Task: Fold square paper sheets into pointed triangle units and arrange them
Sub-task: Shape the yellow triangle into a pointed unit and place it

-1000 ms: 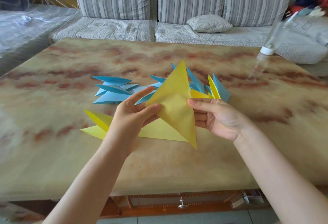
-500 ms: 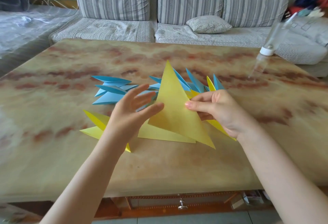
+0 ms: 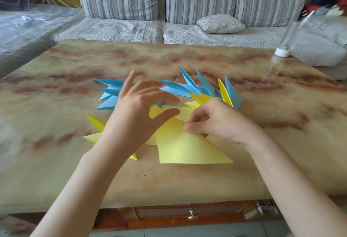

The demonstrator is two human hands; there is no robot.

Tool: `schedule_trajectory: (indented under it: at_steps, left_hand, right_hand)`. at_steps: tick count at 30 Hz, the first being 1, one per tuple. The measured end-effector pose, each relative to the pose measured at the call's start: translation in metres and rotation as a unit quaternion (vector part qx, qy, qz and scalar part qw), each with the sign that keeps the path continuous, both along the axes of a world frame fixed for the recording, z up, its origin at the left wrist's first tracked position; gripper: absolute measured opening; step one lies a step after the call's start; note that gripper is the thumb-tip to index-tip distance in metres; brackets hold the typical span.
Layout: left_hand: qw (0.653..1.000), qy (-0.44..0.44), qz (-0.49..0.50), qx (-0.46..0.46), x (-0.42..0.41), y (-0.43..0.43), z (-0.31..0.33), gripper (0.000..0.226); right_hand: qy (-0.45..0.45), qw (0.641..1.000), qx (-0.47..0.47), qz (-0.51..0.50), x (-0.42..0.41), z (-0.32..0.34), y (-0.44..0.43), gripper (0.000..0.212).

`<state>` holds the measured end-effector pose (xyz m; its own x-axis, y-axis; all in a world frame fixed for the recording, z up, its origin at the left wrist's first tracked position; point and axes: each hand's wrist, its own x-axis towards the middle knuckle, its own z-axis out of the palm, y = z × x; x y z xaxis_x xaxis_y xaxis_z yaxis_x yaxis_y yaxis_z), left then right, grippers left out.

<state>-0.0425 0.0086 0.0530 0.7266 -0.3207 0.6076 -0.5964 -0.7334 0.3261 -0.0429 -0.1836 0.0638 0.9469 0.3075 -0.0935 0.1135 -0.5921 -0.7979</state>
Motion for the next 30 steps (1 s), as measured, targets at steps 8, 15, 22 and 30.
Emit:
schedule_trajectory:
  at_steps: [8, 15, 22, 30]
  left_hand:
    - [0.987, 0.146, -0.047, 0.044, 0.005, -0.002, -0.004, 0.018]
    - [0.957, 0.273, -0.075, 0.058, 0.009, -0.001, 0.005, 0.005]
    - [0.932, 0.343, -0.114, 0.025, 0.007, 0.005, 0.01, 0.003]
    - [0.915, 0.393, -0.093, 0.012, 0.006, 0.01, 0.007, 0.004]
  right_hand:
    - [-0.014, 0.997, -0.063, 0.049, -0.002, 0.001, 0.004, 0.01]
    - [-0.012, 0.994, -0.062, 0.086, -0.004, 0.004, 0.005, 0.02]
    - [0.05, 0.988, -0.025, 0.145, -0.002, 0.006, 0.0, 0.003]
    - [0.084, 0.985, -0.021, 0.15, 0.0, 0.001, -0.004, 0.006]
